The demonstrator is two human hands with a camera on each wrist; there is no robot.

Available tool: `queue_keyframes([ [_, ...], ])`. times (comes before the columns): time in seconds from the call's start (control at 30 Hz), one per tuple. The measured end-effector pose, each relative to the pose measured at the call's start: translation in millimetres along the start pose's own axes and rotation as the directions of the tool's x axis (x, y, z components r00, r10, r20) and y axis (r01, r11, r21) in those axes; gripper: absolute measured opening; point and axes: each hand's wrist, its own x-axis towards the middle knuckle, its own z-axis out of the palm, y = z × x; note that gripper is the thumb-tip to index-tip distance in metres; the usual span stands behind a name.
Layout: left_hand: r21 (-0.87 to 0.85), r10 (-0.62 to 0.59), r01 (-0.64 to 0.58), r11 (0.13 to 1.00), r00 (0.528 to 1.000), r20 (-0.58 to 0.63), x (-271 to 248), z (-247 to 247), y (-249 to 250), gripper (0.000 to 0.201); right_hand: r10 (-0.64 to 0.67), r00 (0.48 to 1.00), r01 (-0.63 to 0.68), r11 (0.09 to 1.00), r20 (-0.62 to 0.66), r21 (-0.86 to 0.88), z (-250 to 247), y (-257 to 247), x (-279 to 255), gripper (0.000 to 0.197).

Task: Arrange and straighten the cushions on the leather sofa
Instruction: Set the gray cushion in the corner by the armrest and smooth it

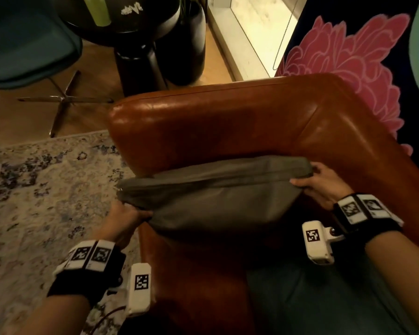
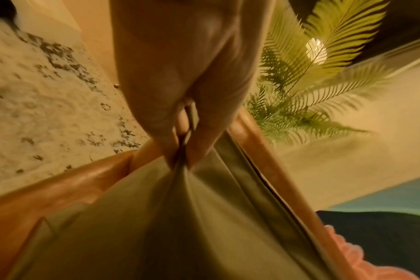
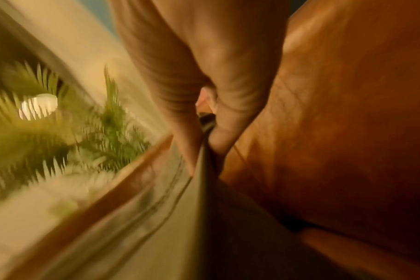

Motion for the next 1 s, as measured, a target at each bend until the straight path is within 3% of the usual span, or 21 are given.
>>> queue_keyframes([
  [0.07, -0.002, -0.042, 0.042, 0.999, 0.999, 0.023, 2.1, 1.4, -0.9, 0.044, 0.089, 0.996, -0.088, 0.991, 0.009, -0.101, 5.1, -4.4, 2.3, 0.059],
  [0.17, -0.065, -0.038, 0.038, 0.997, 0.999, 0.004, 3.2, -5.6, 10.1, 0.031, 0.159, 0.983, -0.153, 0.986, 0.089, -0.072, 4.7, -24.3, 3.1, 0.009],
  [0.23, -0.134, -0.03, 0.026, 0.991, 0.999, -0.029, 3.3, -11.8, 18.1, 0.034, 0.167, 0.982, -0.164, 0.986, 0.092, -0.039, 2.1, -28.6, 3.9, 0.017],
  [0.37, -0.025, 0.112, -0.117, 0.993, 0.983, -0.144, 7.0, -28.1, 23.3, 0.035, -0.047, 0.999, 0.043, 0.982, -0.014, -0.184, -6.7, -30.1, -0.2, 0.016],
  [0.47, -0.004, 0.116, -0.118, 0.993, 0.98, -0.164, 11.5, -30.1, 19.9, 0.032, -0.074, 0.993, 0.061, 0.989, -0.09, -0.135, -7.1, -35.1, 6.4, 0.014],
  [0.57, 0.044, 0.072, -0.064, 0.997, 0.974, -0.214, 21.0, -16.1, 2.7, 0.031, -0.067, 0.97, 0.005, 0.966, -0.236, -0.257, -3.1, -19.4, 26.5, 0.061],
  [0.6, 0.045, 0.05, -0.039, 0.998, 0.966, -0.254, 29.1, -12.3, -3.4, 0.037, -0.044, 0.961, -0.031, 0.965, -0.274, -0.261, -2.8, -13.2, 34.8, 0.064],
  [0.7, 0.029, 0.023, -0.015, 0.999, 0.947, -0.321, 37.6, -4.9, -4.8, 0.057, 0.067, 0.965, -0.122, 0.97, -0.252, -0.209, 3.2, -17.4, 22.5, 0.041],
  [0.8, 0.068, 0.131, -0.116, 0.991, 0.947, -0.293, 7.4, 4.8, 20.5, 0.045, -0.069, 0.988, 0.049, 0.989, -0.141, -0.142, -11.7, -22.3, 8.1, 0.029],
  [0.87, 0.098, 0.188, -0.166, 0.981, 0.936, -0.297, 7.4, 4.5, 21.0, 0.039, -0.156, 0.975, 0.133, 0.98, -0.157, -0.151, -16.4, -21.6, 8.9, 0.043],
  [0.93, 0.176, 0.175, -0.13, 0.976, 0.947, -0.271, 16.4, 4.3, 8.4, 0.047, -0.21, 0.954, 0.102, 0.898, -0.213, -0.429, -10.5, -16.1, 18.8, 0.051],
  [1.0, 0.156, 0.122, -0.081, 0.984, 0.954, -0.274, 30.4, 4.4, 0.7, 0.052, -0.291, 0.923, 0.009, 0.671, -0.253, -0.741, 9.1, -13.4, 20.9, 0.058],
])
